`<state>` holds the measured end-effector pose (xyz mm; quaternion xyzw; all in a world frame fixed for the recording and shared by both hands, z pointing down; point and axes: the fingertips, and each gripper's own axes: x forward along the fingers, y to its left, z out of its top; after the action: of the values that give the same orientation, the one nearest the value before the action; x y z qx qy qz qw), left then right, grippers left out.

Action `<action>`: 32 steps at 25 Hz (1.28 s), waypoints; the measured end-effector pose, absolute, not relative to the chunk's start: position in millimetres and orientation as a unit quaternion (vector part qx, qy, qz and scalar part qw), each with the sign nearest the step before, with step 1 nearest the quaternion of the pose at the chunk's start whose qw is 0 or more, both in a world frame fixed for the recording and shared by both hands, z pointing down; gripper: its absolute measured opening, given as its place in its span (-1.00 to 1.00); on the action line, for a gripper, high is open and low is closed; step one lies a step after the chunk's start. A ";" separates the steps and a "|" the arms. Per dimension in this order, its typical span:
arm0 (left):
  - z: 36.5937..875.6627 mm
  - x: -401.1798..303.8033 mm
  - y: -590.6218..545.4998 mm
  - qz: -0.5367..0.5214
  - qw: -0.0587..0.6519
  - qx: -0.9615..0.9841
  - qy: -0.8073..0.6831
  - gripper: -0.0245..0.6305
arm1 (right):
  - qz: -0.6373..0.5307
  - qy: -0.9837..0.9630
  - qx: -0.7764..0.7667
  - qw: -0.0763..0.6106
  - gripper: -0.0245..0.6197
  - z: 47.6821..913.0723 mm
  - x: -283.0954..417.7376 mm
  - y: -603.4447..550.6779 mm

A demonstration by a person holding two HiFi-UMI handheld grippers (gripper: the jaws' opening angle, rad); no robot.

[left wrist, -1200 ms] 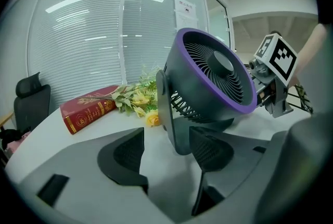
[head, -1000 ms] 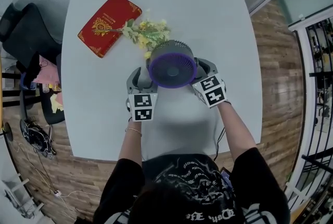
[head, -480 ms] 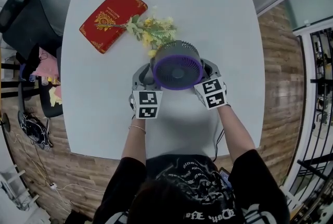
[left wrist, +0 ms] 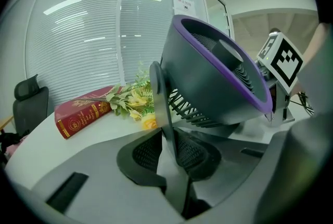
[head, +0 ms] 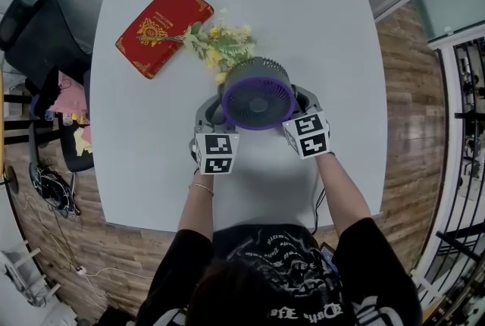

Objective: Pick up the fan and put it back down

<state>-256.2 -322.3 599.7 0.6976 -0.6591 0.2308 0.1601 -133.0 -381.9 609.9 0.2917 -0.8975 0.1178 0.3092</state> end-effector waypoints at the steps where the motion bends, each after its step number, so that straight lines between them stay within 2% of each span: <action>1: 597.5 -255.7 -322.3 0.229 0.159 0.698 -0.660 -0.70 | 0.116 -0.897 0.294 0.310 -0.41 609.0 -132.8 -382.0; 15: 533.9 -245.0 -291.0 0.213 0.146 0.704 -0.661 -0.69 | 0.099 -0.906 0.296 0.285 -0.44 546.7 -123.5 -355.1; 32: 459.6 -207.0 -201.4 0.198 0.126 0.726 -0.646 -0.68 | 0.082 -0.900 0.333 0.270 -0.46 470.7 -82.4 -260.0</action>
<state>-207.0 -201.4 459.6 0.7265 -0.6459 0.1980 0.1259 -82.4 -260.0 470.7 0.3334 -0.8997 0.0820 0.2695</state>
